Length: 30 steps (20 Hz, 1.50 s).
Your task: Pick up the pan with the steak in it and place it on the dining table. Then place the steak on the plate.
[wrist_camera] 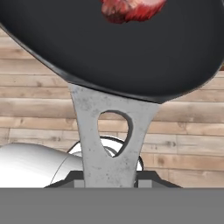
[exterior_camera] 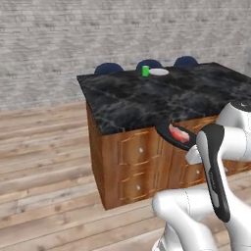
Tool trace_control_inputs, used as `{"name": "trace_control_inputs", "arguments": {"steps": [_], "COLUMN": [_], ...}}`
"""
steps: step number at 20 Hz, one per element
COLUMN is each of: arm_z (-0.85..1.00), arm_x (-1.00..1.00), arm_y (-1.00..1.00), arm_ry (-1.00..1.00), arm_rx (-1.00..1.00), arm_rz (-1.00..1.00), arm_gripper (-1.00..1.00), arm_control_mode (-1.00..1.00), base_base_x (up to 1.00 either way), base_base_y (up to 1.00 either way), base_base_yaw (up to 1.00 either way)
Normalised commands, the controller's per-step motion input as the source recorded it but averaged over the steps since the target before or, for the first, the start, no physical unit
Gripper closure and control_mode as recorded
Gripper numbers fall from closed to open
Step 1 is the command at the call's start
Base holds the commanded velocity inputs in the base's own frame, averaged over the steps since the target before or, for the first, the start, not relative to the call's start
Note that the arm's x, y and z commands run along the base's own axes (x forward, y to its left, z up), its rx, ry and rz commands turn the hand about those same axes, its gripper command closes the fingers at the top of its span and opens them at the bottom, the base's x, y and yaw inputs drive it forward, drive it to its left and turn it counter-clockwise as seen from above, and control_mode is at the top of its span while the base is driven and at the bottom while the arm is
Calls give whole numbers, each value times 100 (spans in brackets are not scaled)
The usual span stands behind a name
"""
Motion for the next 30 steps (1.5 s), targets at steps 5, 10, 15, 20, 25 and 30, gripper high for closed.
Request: {"name": "trace_control_inputs", "arguments": {"steps": [5, 10, 15, 20, 25, 30], "arm_z": [0, 0, 0, 0, 0, 0], "arm_x": [0, 0, 0, 0, 0, 0], "arm_y": [0, 0, 0, 0, 0, 0], "arm_ry": [0, 0, 0, 0, 0, 0], "arm_rx": [0, 0, 0, 0, 0, 0], "arm_rz": [0, 0, 0, 0, 0, 0], "arm_gripper": [100, 100, 100, 100, 100, 100], "arm_control_mode": [100, 100, 100, 100, 100, 100], "base_base_x": [-11, -13, -5, 52, 100, 100], "base_base_y": [100, 100, 95, 59, 47, 40], "base_base_yaw": [8, 9, 7, -4, -15, -12]}}
